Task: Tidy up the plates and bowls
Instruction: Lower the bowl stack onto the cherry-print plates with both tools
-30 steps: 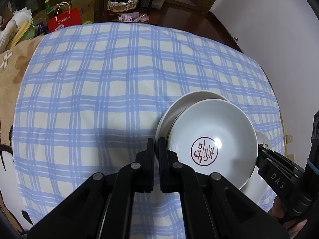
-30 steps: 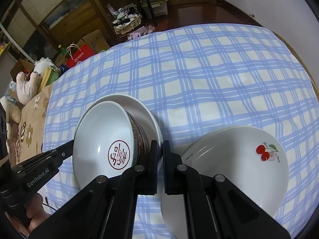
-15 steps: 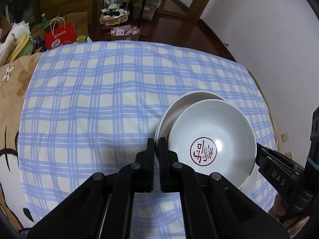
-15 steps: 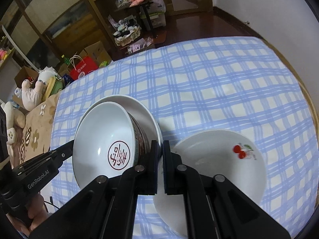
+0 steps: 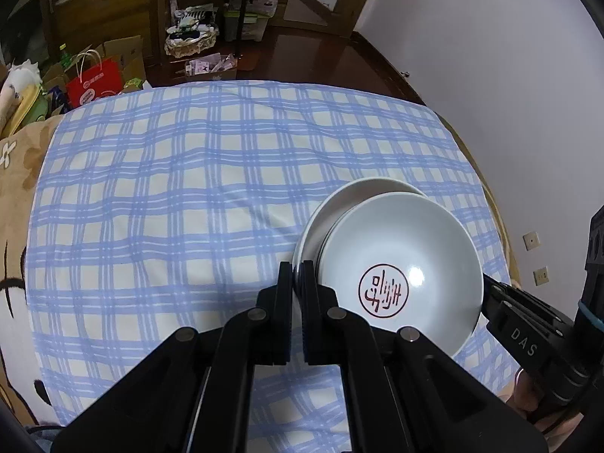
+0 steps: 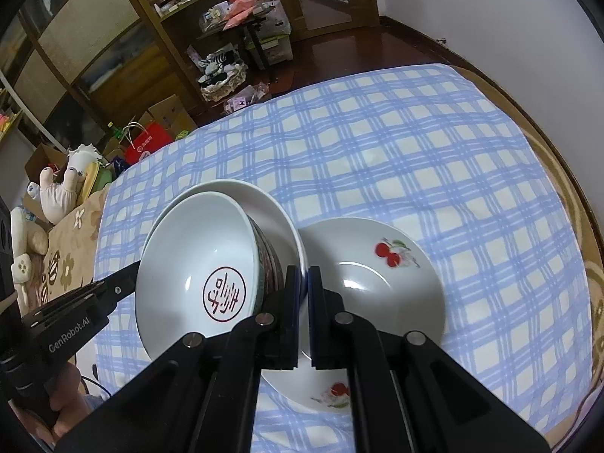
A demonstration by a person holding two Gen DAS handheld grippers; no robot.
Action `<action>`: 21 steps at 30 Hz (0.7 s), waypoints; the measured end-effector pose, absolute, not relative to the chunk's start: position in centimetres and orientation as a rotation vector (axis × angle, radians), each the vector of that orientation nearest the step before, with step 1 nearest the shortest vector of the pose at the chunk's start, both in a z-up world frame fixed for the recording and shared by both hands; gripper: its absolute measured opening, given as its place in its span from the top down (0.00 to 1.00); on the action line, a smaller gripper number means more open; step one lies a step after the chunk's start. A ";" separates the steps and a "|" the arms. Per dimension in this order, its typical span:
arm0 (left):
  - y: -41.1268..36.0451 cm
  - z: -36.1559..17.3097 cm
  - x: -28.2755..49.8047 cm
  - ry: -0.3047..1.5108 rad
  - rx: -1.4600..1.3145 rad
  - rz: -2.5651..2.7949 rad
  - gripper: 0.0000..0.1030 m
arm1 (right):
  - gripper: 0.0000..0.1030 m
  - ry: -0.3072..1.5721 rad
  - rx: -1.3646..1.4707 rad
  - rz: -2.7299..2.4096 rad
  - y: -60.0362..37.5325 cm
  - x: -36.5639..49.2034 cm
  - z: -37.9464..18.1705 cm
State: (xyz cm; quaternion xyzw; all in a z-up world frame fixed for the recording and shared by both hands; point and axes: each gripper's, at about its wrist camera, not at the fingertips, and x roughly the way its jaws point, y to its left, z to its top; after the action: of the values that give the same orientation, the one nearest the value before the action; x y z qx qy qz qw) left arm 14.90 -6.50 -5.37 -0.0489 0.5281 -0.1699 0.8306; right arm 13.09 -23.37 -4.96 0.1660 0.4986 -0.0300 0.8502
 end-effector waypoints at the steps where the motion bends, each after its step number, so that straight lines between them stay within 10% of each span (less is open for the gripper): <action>1: -6.8 -5.3 14.7 1.120 -0.101 -0.363 0.98 | 0.95 1.049 0.351 -0.066 -23.6 12.9 -4.9; 21: -14.3 -10.1 13.5 1.218 0.086 -0.406 0.98 | 0.99 1.014 0.434 -0.111 -29.1 9.6 -8.2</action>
State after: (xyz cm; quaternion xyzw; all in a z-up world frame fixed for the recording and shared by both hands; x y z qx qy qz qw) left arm 13.52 -14.33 -10.06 0.0403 0.5678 -0.1894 0.8001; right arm 9.60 -29.11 -8.19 0.2058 0.4814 -0.0525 0.8504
